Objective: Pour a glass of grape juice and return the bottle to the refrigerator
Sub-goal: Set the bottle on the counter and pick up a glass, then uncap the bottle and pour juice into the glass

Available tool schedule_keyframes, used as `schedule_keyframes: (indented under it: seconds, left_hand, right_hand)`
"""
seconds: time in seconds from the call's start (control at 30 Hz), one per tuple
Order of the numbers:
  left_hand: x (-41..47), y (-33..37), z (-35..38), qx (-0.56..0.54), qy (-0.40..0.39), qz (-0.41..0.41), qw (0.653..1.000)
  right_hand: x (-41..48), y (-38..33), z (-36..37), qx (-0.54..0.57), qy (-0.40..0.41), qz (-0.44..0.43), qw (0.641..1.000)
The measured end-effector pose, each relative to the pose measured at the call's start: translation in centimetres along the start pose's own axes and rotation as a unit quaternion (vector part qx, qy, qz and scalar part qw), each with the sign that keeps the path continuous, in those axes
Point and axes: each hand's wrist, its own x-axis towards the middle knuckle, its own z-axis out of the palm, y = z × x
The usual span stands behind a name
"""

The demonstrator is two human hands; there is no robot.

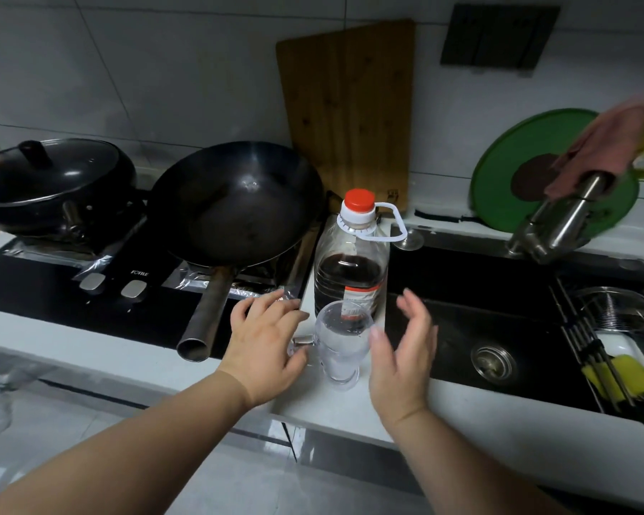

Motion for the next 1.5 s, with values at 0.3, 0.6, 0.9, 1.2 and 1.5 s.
schedule_keyframes:
  seconds: [0.3,0.6,0.9,1.2,1.5]
  left_hand:
    - [9.7,4.8,-5.3,0.008,0.088,-0.085,0.992]
    - [15.2,6.6,-2.6,-0.101,-0.040,-0.256,0.961]
    - [16.3,5.6,-0.7,-0.283,-0.059,-0.255,0.923]
    - [16.6,5.0,-0.5,-0.268,-0.092,-0.230,0.931]
    - [17.0,4.0,0.3,-0.291,-0.082,-0.197,0.932]
  right_hand:
    - [13.1,-5.6,-0.7,-0.224,-0.057,-0.157,0.960]
    - [18.1,-7.4,1.3,-0.413,-0.180,-0.159,0.878]
    - [20.2,-8.5,1.4,-0.393,-0.296,-0.167,0.854]
    - [19.9,-10.5,2.2,-0.523,-0.248,-0.107,0.808]
    - [19.3,-12.2,2.5,-0.508,-0.324,-0.070,0.795]
